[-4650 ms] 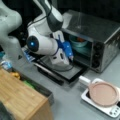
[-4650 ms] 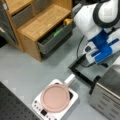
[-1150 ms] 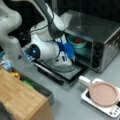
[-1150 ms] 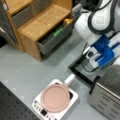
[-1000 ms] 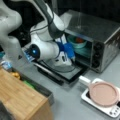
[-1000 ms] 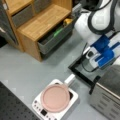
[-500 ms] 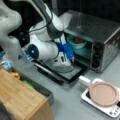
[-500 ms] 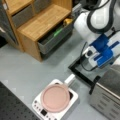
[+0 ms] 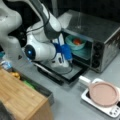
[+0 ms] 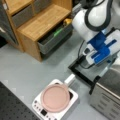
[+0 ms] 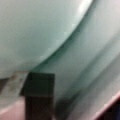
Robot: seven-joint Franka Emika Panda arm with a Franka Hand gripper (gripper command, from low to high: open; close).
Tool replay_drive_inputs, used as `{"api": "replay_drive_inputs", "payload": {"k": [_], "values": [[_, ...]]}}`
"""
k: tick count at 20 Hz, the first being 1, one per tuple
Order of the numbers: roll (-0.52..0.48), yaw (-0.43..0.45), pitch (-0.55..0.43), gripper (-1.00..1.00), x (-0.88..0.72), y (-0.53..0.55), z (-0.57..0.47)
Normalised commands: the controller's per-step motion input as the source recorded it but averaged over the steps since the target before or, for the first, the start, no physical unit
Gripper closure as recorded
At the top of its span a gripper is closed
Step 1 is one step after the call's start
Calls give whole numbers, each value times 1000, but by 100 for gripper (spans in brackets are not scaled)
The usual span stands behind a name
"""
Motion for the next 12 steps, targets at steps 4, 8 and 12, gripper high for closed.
{"api": "replay_drive_inputs", "payload": {"k": [4,8,12], "values": [[-40,109,-11,100,279,-387,48],[-26,116,1,100,316,-378,57],[-14,123,0,100,354,-369,50]]}}
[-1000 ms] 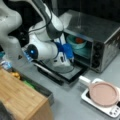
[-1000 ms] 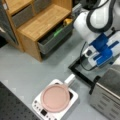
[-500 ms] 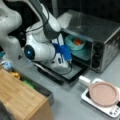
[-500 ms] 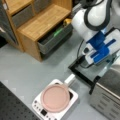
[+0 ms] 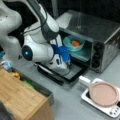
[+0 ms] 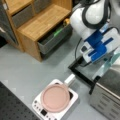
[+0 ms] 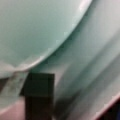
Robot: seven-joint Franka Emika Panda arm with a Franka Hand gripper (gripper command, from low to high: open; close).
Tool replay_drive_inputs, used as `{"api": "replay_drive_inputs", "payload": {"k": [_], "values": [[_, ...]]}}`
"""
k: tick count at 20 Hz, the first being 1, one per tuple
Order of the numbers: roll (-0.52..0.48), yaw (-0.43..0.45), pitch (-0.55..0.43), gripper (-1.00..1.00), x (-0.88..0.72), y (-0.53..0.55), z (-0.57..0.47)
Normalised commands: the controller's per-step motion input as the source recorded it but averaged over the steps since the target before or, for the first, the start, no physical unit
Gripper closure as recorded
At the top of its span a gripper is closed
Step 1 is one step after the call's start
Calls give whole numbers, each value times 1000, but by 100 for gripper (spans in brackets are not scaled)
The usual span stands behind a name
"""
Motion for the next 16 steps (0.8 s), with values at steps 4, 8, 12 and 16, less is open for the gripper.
{"api": "replay_drive_inputs", "payload": {"k": [4,8,12,16], "values": [[-18,139,2,100,401,-433,47],[-12,155,3,100,430,-499,49],[-3,166,12,100,451,-536,67],[14,175,27,100,475,-533,90]]}}
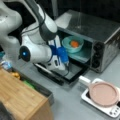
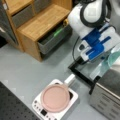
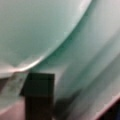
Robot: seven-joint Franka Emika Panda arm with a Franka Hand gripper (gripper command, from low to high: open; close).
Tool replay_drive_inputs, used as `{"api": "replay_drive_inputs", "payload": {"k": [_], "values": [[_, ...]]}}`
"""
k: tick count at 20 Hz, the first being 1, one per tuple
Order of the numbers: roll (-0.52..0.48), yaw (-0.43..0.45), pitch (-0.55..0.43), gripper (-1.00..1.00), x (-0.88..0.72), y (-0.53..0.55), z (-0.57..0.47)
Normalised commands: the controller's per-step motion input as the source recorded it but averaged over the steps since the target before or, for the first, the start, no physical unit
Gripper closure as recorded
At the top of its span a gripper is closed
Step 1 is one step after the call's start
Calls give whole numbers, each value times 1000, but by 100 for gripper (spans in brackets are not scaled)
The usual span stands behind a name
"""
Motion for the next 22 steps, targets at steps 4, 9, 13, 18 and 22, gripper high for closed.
{"api": "replay_drive_inputs", "payload": {"k": [4,9,13,18,22], "values": [[26,182,34,100,509,-534,90],[36,198,33,100,534,-507,60],[36,213,34,100,554,-529,52],[38,230,35,100,570,-568,44],[42,242,35,100,586,-582,41]]}}
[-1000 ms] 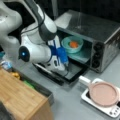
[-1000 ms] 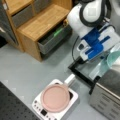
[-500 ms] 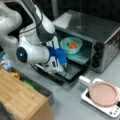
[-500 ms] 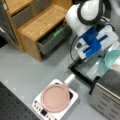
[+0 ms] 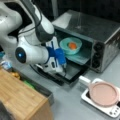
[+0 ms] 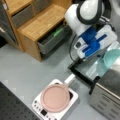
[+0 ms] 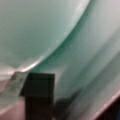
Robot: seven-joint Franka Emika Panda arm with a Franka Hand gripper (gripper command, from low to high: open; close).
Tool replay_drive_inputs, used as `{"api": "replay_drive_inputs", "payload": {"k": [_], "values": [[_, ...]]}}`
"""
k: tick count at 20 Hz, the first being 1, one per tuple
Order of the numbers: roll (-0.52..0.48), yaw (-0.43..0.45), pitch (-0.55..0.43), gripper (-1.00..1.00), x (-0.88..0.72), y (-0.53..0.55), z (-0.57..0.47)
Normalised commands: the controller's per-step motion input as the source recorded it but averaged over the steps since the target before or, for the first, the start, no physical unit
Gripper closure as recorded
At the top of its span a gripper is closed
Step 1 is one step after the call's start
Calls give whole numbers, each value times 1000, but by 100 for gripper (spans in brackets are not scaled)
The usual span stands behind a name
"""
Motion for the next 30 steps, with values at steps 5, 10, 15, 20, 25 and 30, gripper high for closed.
{"api": "replay_drive_inputs", "payload": {"k": [5,10,15,20,25,30], "values": [[48,248,42,100,595,-541,39],[46,261,45,100,620,-562,32],[36,276,53,100,630,-646,39],[43,285,67,100,611,-642,51],[47,273,66,100,616,-600,33],[52,276,67,100,626,-589,18]]}}
